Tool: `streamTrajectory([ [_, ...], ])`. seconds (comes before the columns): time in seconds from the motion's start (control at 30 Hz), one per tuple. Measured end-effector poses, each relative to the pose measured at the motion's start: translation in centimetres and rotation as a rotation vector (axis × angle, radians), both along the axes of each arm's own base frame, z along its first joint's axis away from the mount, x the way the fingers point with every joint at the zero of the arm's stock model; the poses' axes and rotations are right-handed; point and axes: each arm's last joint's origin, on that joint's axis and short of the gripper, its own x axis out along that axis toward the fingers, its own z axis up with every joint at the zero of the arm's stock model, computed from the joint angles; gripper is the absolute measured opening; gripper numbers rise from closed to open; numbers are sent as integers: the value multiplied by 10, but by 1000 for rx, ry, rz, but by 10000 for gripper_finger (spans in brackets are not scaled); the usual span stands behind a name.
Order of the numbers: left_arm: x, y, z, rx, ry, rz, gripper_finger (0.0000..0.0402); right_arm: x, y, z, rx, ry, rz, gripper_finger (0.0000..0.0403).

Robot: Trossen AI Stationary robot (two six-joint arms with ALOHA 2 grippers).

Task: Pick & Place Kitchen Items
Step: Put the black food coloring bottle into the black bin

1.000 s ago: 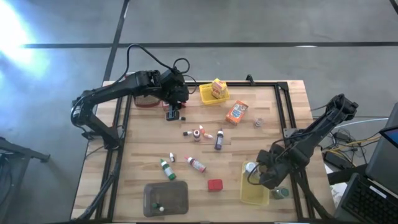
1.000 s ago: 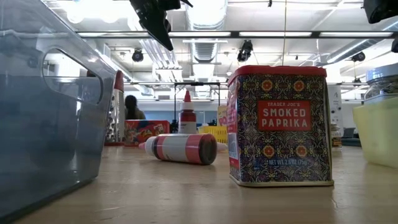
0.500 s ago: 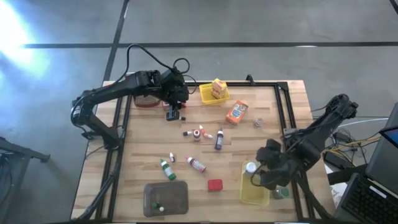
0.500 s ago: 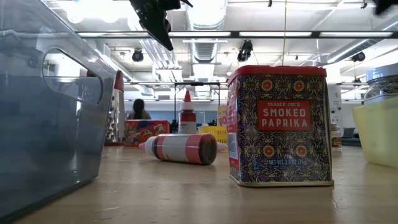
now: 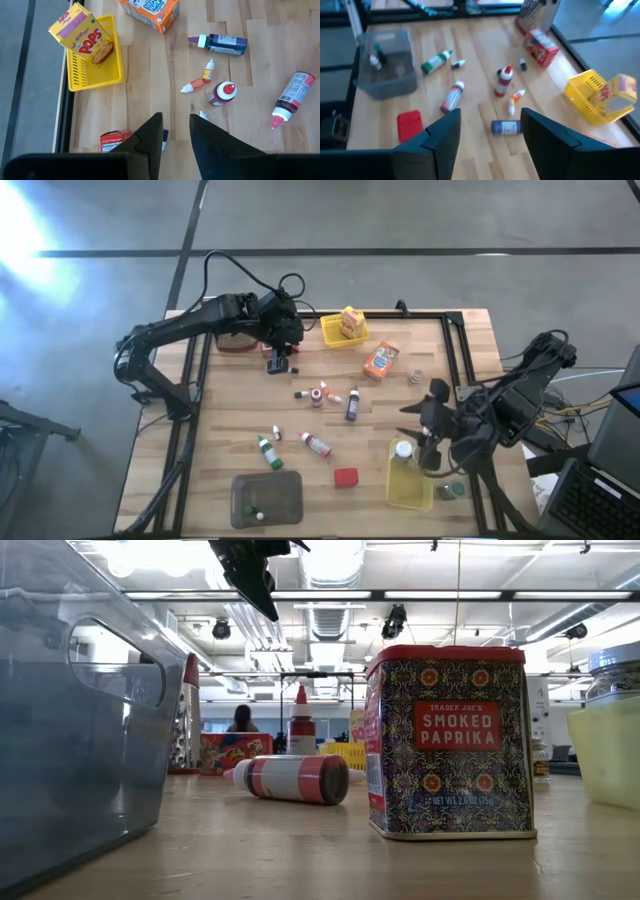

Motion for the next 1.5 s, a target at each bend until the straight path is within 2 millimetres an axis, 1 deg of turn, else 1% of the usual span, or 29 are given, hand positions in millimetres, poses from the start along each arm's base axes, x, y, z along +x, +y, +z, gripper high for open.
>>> streamTrajectory([
  [0.1,0,0,0,0,0,0,103,4,-6,4,23,-6,-30,189],
  [0.2,0,0,0,0,0,0,103,9,-13,3,12,14,-46,183],
  [0.37,0,0,0,0,0,0,103,13,-34,-3,-56,102,-122,176],
  [0.47,0,0,0,0,0,0,103,16,-47,-8,-61,147,-186,175],
  [0.67,0,0,0,0,0,0,103,24,-65,-19,-42,238,-220,190],
  [0.73,0,0,0,0,0,0,103,25,-74,-22,-46,268,-256,195],
  [0.93,0,0,0,0,-1,0,103,28,-97,-25,-51,319,-347,207],
  [1.13,0,0,0,0,0,0,103,33,-115,-25,-66,341,-369,212],
  [1.5,0,0,0,0,0,0,103,42,-130,-22,-143,341,-309,192],
])
